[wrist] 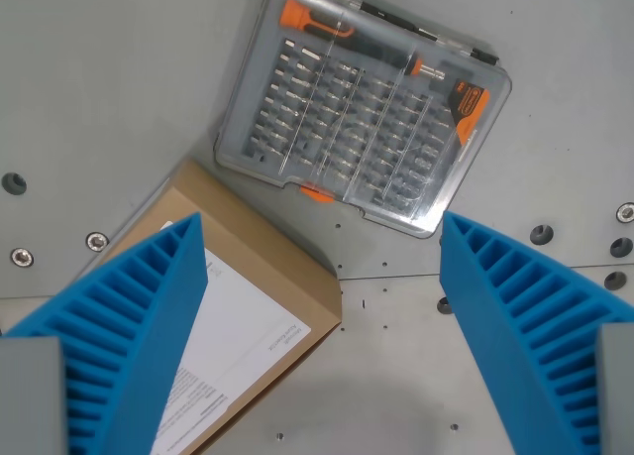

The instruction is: Move above the white socket

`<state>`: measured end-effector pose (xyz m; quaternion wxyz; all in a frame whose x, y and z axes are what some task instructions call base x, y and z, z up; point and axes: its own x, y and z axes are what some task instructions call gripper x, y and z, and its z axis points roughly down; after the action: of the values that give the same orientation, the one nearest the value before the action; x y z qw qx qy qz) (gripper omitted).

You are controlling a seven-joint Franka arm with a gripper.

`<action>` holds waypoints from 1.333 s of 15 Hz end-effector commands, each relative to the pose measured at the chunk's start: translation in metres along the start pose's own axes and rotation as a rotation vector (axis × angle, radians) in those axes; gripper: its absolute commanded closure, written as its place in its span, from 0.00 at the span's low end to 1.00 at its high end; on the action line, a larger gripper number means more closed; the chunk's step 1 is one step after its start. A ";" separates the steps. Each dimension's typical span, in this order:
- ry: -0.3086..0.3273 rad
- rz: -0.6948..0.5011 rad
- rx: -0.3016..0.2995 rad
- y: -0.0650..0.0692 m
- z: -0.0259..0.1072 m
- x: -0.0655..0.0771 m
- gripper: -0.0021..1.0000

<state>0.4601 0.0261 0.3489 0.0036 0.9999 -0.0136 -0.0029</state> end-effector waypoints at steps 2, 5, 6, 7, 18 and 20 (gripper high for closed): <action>0.005 0.000 0.000 0.000 -0.002 0.000 0.00; 0.004 -0.003 0.000 0.000 -0.002 0.000 0.00; 0.005 -0.007 0.000 0.000 -0.001 0.000 0.00; 0.005 -0.010 0.000 0.000 -0.001 0.001 0.00; 0.017 -0.087 -0.006 0.006 0.013 0.014 0.00; 0.015 -0.109 -0.007 0.008 0.018 0.019 0.00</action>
<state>0.4706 0.0234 0.3327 0.0042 1.0000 0.0030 -0.0011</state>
